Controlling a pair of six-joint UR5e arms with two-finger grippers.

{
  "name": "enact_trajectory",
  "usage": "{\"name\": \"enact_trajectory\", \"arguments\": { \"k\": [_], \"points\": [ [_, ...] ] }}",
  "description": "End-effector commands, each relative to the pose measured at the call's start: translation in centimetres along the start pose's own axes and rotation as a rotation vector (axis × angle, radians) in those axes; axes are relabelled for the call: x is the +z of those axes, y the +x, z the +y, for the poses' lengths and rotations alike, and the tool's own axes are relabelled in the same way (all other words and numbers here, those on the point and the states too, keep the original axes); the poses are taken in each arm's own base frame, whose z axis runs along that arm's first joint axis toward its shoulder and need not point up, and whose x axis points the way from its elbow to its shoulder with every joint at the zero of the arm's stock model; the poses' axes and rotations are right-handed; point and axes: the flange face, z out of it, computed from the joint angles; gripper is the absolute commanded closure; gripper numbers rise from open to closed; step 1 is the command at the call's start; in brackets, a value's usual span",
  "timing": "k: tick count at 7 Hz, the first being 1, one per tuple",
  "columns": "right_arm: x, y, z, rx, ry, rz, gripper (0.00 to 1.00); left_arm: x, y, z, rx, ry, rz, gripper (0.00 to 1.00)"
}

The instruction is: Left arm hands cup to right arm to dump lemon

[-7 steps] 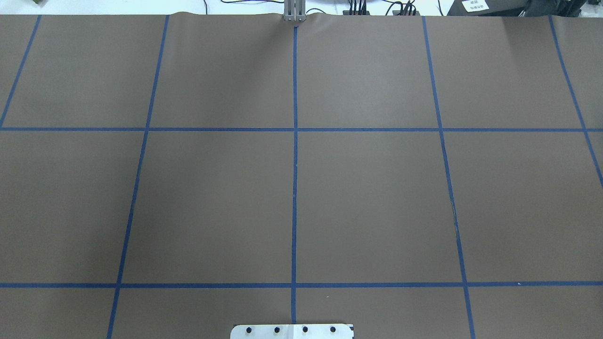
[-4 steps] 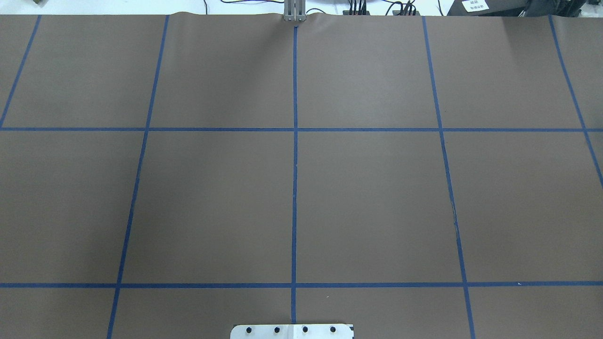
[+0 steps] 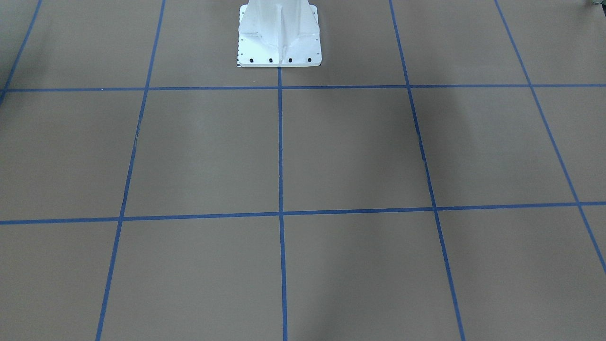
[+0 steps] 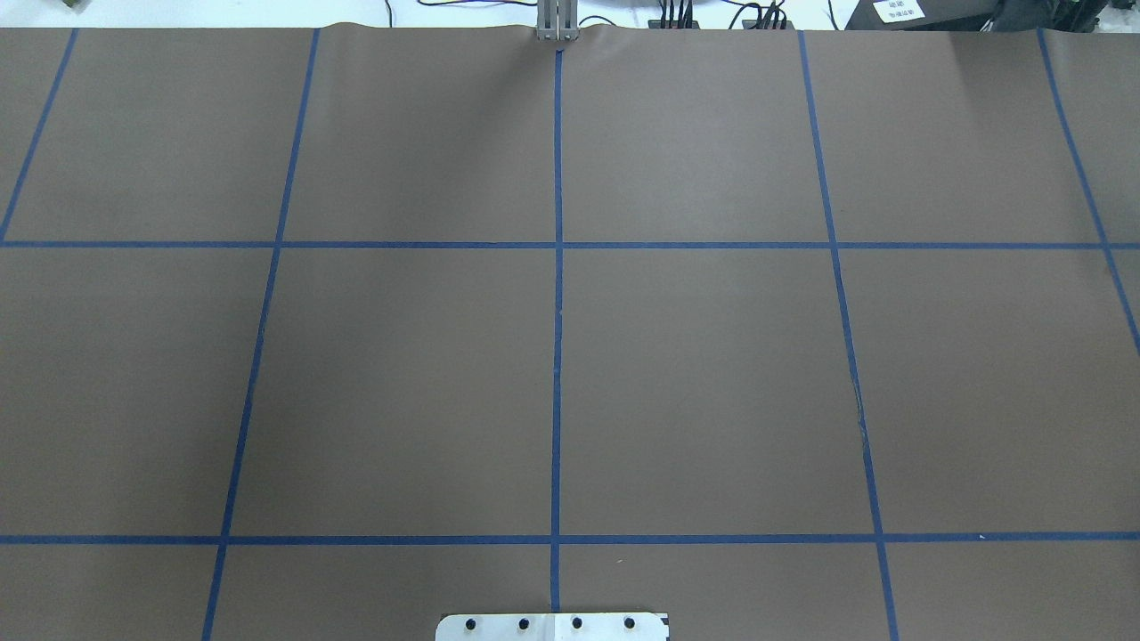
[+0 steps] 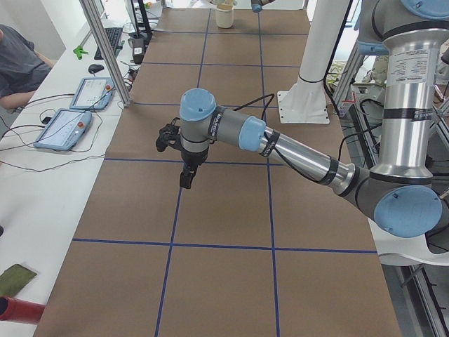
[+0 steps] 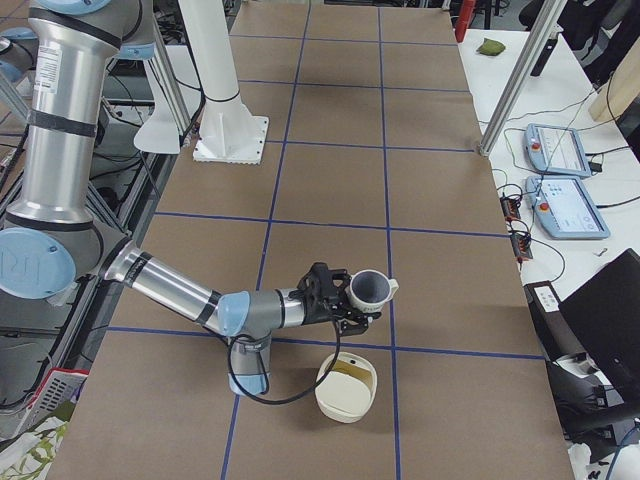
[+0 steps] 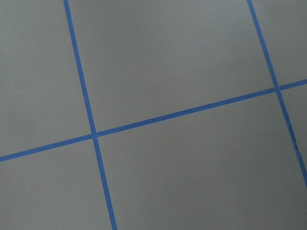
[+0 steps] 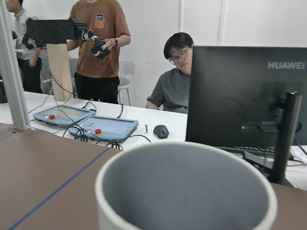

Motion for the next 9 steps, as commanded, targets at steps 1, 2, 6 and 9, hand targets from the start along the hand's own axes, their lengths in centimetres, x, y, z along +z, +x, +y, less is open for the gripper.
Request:
{"name": "enact_trajectory", "arguments": {
  "k": [1,2,6,9],
  "points": [
    [9.0,-4.6,-2.6,-0.033,-0.012,-0.131,1.00,-0.5,1.1,-0.5,0.036,0.032,0.036,0.00],
    [12.7,-6.9,-3.7,-0.055,-0.018,-0.167,1.00,-0.6,1.5,-1.0,0.048,0.039,0.038,0.00],
    [24.9,-19.3,-4.5,-0.121,-0.035,-0.222,1.00,-0.4,9.1,-6.9,-0.005,0.056,0.085,0.00],
    [33.2,-34.8,-3.6,-0.161,-0.045,-0.171,1.00,1.7,20.3,-11.3,-0.261,0.013,0.177,0.00]
  ]
}}
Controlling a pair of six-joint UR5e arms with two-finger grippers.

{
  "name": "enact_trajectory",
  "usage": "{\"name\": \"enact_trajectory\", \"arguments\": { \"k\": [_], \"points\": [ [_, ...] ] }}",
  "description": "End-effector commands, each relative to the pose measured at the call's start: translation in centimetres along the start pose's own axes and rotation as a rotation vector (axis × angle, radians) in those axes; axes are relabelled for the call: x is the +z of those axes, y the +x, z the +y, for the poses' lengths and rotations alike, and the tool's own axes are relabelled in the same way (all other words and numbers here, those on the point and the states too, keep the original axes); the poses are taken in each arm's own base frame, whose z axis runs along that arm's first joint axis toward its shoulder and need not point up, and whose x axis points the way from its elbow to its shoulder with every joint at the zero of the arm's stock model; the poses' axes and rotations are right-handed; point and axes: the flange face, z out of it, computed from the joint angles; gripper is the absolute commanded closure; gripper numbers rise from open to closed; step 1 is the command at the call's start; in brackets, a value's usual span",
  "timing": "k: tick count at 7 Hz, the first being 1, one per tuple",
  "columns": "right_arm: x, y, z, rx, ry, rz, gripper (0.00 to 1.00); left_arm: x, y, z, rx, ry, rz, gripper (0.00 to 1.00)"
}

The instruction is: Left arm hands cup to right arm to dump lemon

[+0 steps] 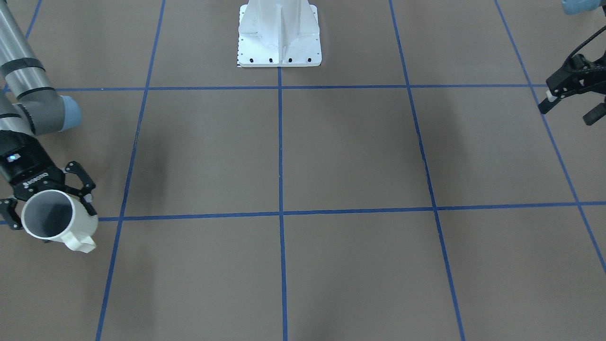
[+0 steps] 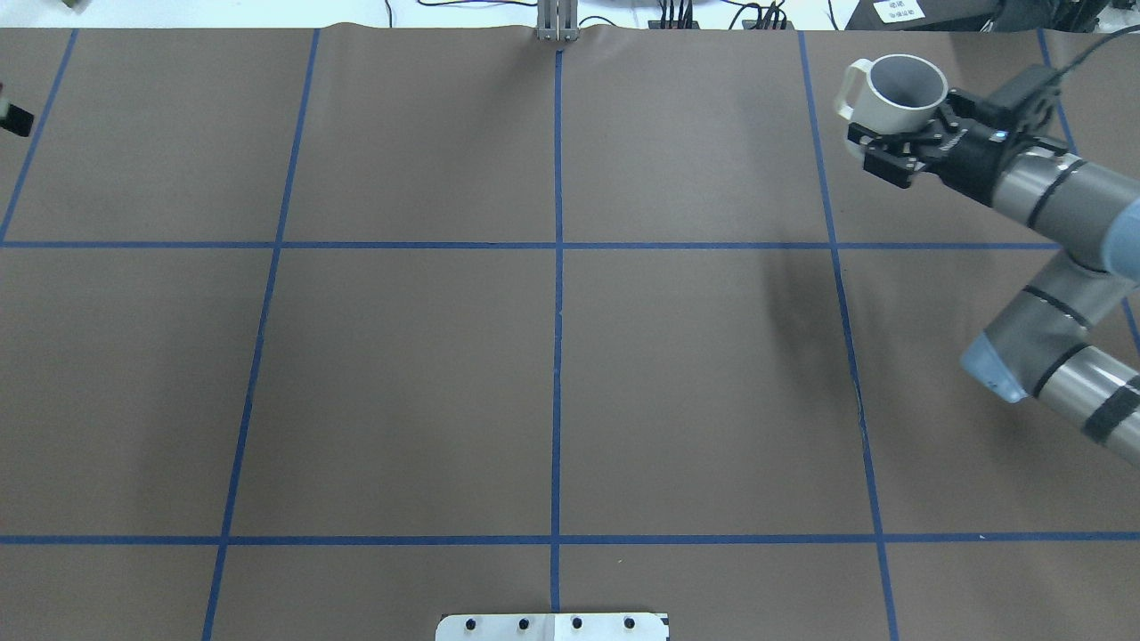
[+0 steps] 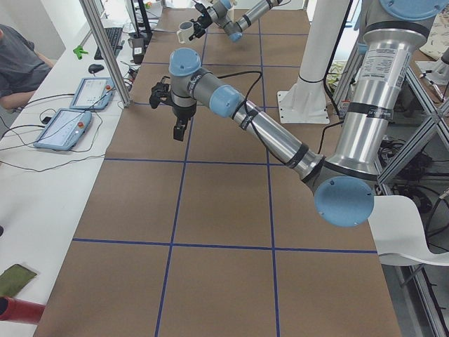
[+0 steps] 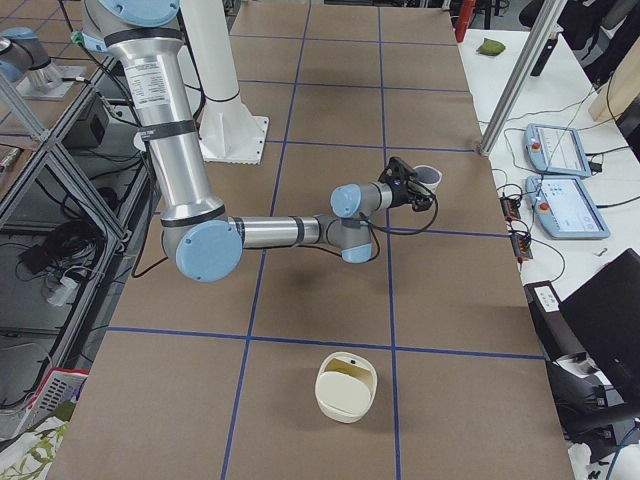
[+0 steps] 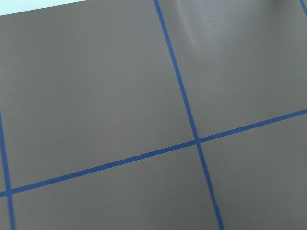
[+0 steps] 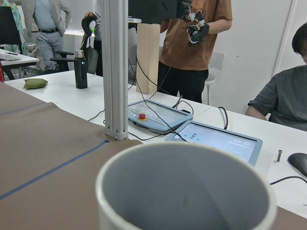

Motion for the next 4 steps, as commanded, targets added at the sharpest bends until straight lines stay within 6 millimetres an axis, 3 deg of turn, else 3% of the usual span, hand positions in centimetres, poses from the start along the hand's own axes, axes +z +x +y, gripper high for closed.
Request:
{"name": "enact_trajectory", "arguments": {
  "k": [1,3,4],
  "points": [
    [6.0,-9.6,-1.5,-0.051,-0.026,0.035,1.00,2.7,8.5,-0.9,-0.144,-0.019,0.074,0.00],
    [9.8,-18.1,-4.0,-0.070,-0.053,0.091,1.00,3.7,14.4,-1.1,-0.218,-0.040,0.120,0.00],
    [11.4,-21.4,-5.5,-0.087,-0.059,0.111,1.00,4.4,16.9,-1.0,-0.239,-0.059,0.135,0.00]
  ]
}}
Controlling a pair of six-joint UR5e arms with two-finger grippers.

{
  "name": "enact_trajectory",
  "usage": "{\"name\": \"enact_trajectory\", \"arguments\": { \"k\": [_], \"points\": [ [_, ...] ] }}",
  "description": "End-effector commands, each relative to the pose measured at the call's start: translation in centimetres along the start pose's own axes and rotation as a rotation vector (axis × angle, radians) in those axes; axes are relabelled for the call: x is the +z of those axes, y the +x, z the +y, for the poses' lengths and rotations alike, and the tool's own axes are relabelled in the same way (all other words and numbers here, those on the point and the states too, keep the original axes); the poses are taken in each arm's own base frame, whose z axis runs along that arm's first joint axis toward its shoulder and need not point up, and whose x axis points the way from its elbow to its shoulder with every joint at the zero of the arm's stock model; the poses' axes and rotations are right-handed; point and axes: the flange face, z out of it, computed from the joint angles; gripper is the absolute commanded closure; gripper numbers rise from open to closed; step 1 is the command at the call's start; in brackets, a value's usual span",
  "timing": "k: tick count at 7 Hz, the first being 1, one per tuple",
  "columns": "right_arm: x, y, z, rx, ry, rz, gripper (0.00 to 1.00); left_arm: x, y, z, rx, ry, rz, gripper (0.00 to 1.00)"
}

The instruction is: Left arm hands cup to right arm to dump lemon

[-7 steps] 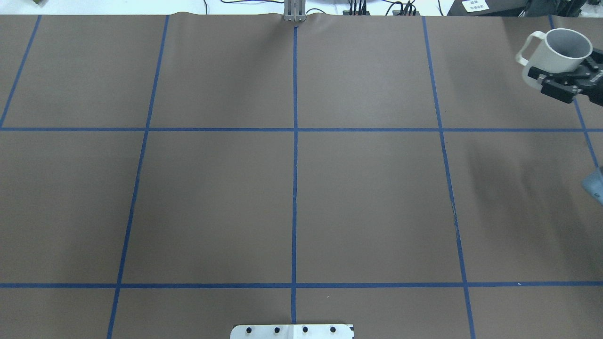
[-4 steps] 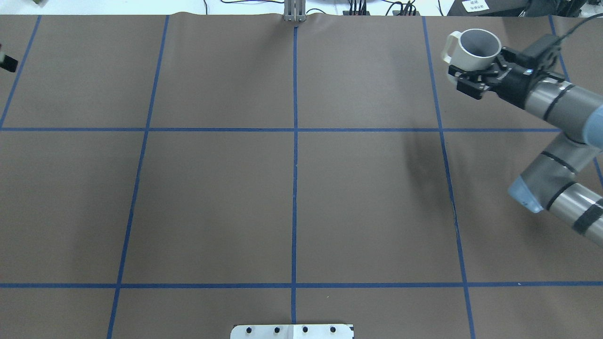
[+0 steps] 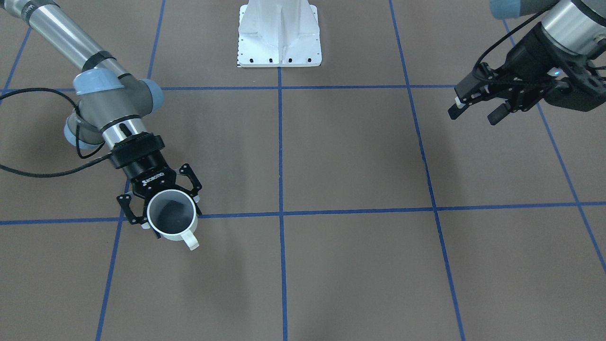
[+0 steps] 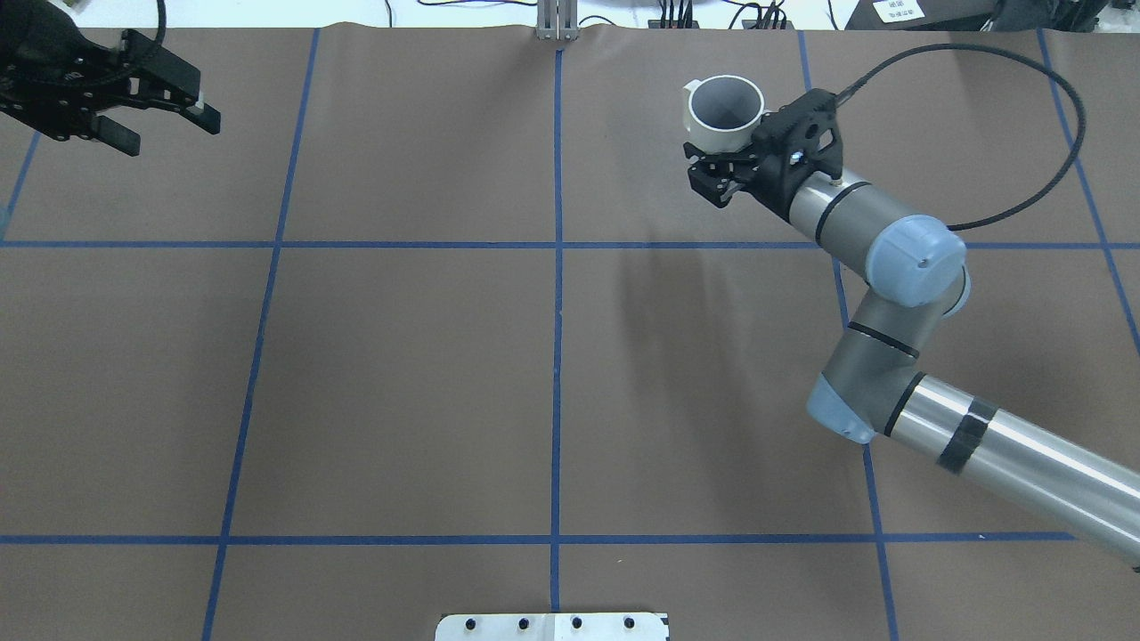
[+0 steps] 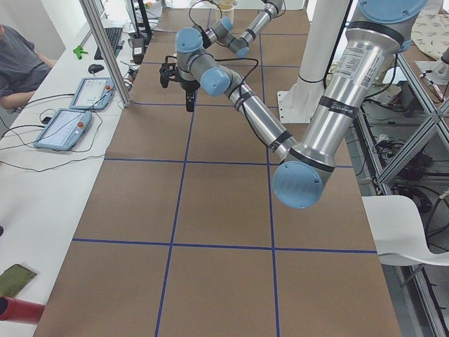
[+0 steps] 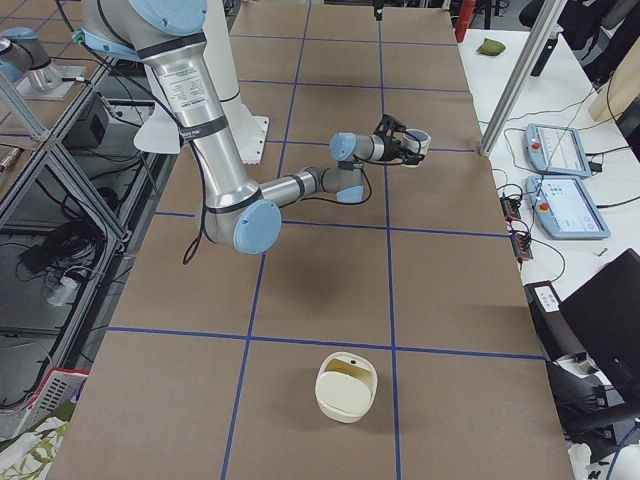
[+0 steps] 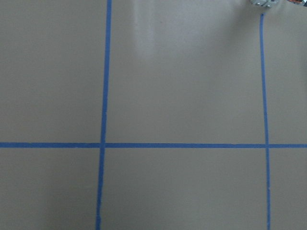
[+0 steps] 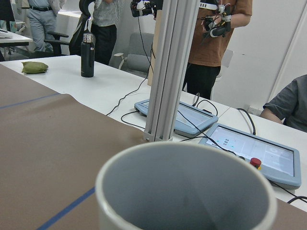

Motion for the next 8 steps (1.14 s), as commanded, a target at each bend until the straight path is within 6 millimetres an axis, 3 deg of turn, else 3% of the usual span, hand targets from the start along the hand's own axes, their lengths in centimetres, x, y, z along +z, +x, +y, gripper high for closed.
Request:
{"name": "enact_trajectory", "arguments": {
  "k": [1,4,6,8],
  "points": [
    [2.4,-6.6,-4.1,-0.021,-0.005,0.046,1.00,1.6,5.4,-0.1,-0.055,-0.018,0.028,0.00],
    [4.8,-12.5,-10.9,-0.036,-0.023,0.088,1.00,3.9,11.2,-2.1,-0.169,-0.013,0.043,0.00],
    [4.3,-14.8,-11.1,-0.033,-0.002,0.100,1.00,5.7,14.5,-5.5,-0.263,-0.010,0.063,0.00],
    [3.9,-16.2,-10.6,-0.036,0.013,0.116,1.00,7.2,16.7,-6.1,-0.259,0.010,0.073,0.00]
  ]
}}
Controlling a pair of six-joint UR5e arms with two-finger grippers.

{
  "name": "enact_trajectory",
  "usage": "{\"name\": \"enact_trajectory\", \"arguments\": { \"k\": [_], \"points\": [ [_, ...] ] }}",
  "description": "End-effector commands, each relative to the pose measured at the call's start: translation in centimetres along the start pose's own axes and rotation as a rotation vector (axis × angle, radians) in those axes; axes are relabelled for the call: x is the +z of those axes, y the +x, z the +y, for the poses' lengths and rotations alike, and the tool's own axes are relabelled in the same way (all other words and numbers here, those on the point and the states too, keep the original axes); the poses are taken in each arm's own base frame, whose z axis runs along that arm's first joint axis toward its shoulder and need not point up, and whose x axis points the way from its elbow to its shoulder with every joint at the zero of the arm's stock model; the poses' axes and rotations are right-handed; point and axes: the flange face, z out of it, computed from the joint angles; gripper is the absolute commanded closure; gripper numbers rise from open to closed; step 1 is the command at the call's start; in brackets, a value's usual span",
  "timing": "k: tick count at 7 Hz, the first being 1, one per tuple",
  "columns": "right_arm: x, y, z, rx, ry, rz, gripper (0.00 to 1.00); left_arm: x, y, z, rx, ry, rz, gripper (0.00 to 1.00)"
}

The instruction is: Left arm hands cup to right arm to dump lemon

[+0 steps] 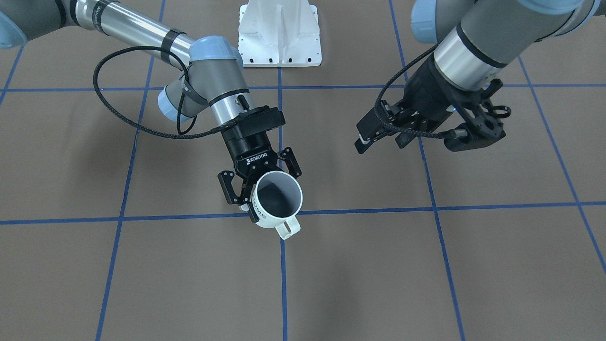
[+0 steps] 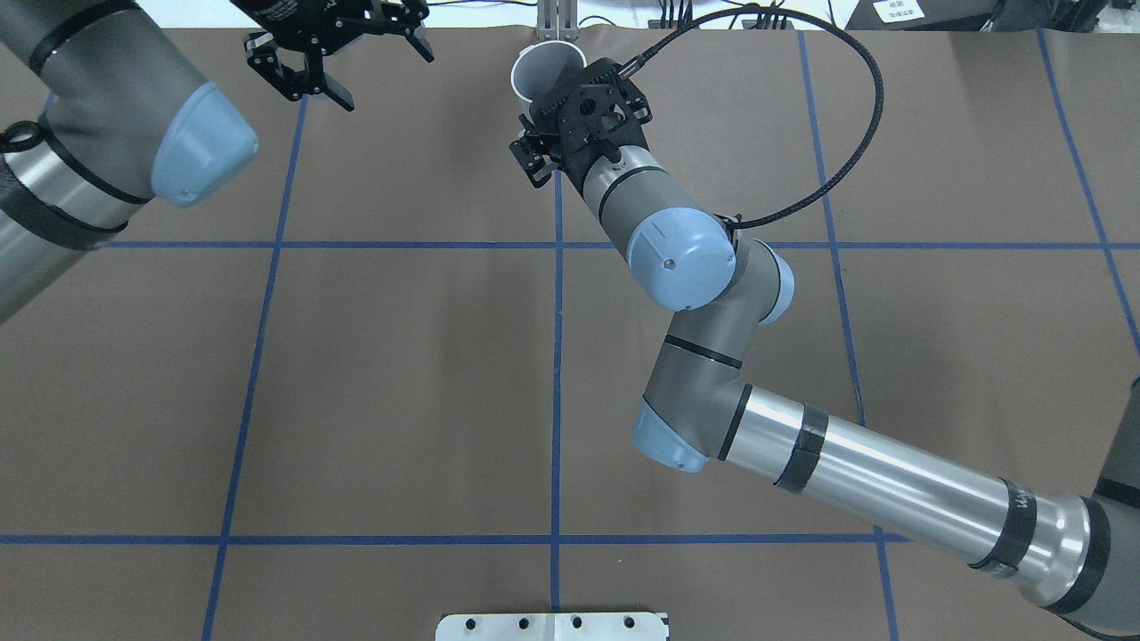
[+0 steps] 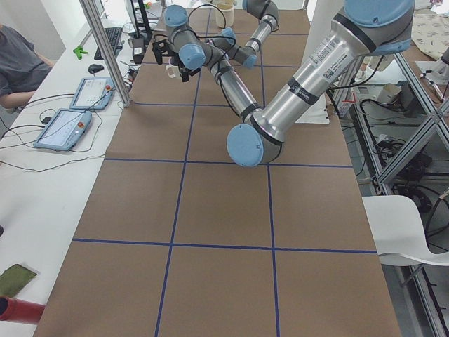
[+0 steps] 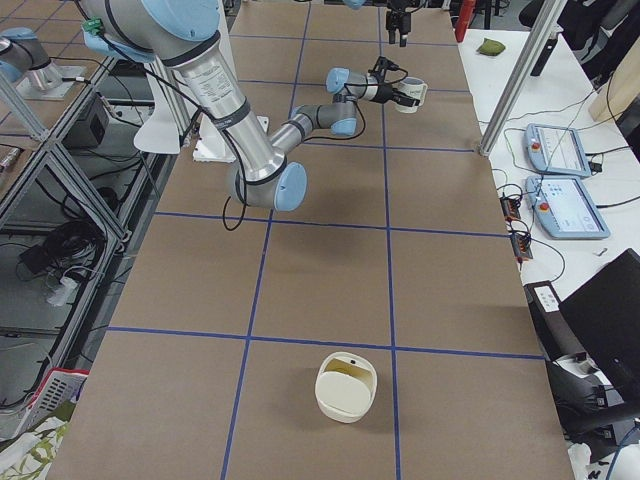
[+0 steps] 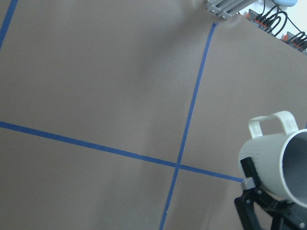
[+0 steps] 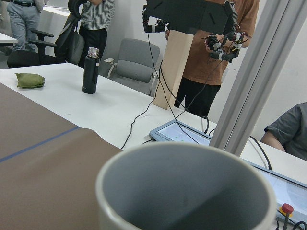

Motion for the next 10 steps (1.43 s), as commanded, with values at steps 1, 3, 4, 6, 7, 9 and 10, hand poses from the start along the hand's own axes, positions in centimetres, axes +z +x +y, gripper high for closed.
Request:
{"name": "enact_trajectory", "arguments": {
  "k": [1,3,4,6,7,9,10],
  "points": [
    [-0.7,-1.0,-0.1,-0.085,0.017,0.014,1.00,2.3,1.8,1.0,0.006,0.024,-0.003,0.00],
    [-1.4,-2.4,0.6,-0.183,0.024,0.025,0.95,2.9,2.5,1.9,-0.007,0.017,0.000,0.00],
    [-1.9,-3.2,0.9,-0.217,0.028,0.028,0.93,3.5,2.5,2.4,-0.005,0.010,-0.004,0.00],
    [-2.3,-4.1,1.3,-0.218,0.033,0.038,0.93,4.1,2.8,3.2,-0.037,0.005,0.002,0.01],
    [-2.8,-4.4,0.9,-0.210,0.043,0.033,0.93,4.6,3.2,3.6,-0.049,0.028,0.021,0.17],
    [-3.1,-4.7,0.8,-0.200,0.046,0.028,0.93,5.8,3.5,4.6,-0.032,0.043,0.027,0.32],
    [-3.2,-4.7,0.6,-0.194,0.049,0.027,0.94,5.6,3.7,4.7,-0.028,0.043,0.032,0.33]
  ]
}}
